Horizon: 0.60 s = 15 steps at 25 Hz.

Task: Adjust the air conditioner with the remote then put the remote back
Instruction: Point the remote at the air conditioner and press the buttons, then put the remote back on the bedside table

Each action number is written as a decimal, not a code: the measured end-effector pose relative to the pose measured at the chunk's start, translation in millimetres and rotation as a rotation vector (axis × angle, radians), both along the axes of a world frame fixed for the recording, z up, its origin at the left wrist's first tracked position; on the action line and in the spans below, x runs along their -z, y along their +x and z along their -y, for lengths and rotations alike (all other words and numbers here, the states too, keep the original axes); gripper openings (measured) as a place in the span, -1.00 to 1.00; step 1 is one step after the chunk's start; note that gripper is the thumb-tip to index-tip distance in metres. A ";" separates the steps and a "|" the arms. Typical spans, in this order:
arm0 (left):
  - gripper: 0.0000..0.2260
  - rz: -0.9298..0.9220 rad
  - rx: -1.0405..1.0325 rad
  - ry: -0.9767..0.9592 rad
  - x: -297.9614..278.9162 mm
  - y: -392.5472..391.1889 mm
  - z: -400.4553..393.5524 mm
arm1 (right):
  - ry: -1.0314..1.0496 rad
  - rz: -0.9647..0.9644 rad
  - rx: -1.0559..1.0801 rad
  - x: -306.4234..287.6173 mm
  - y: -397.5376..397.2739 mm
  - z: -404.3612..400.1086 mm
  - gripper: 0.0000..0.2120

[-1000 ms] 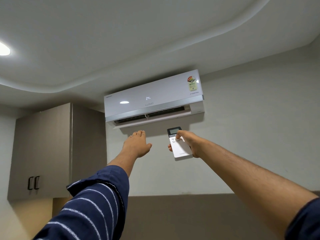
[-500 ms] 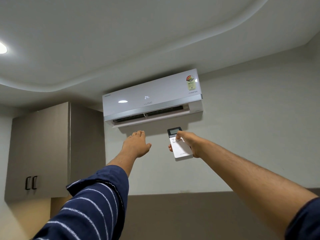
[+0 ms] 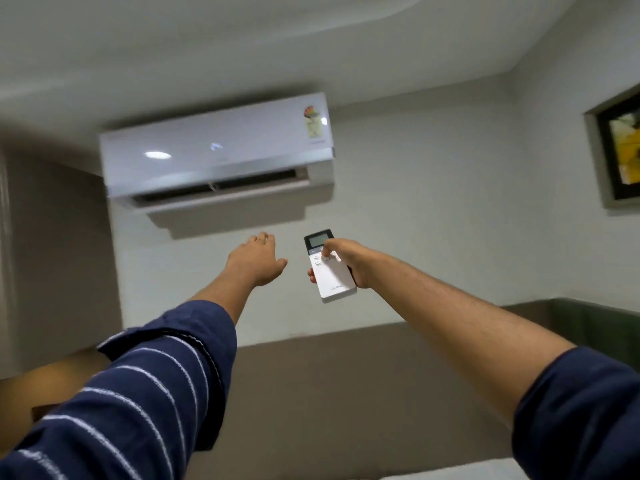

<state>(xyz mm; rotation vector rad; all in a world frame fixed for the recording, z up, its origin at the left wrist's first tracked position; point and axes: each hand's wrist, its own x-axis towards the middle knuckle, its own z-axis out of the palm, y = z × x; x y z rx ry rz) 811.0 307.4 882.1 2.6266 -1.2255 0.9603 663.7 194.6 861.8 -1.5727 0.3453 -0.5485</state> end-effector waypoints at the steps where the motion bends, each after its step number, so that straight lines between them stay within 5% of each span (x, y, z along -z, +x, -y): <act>1: -0.38 -0.001 0.036 0.007 6.4 -7.4 12.7 | 0.004 -0.006 0.028 8.4 -9.0 7.8 -0.75; 7: -0.38 -0.052 0.289 0.086 64.4 -76.8 108.4 | 0.091 -0.035 0.270 84.8 -102.1 66.3 -0.77; 15: -0.39 -0.127 0.749 0.260 174.3 -277.7 237.1 | 0.253 -0.108 0.748 204.8 -313.2 127.0 -0.92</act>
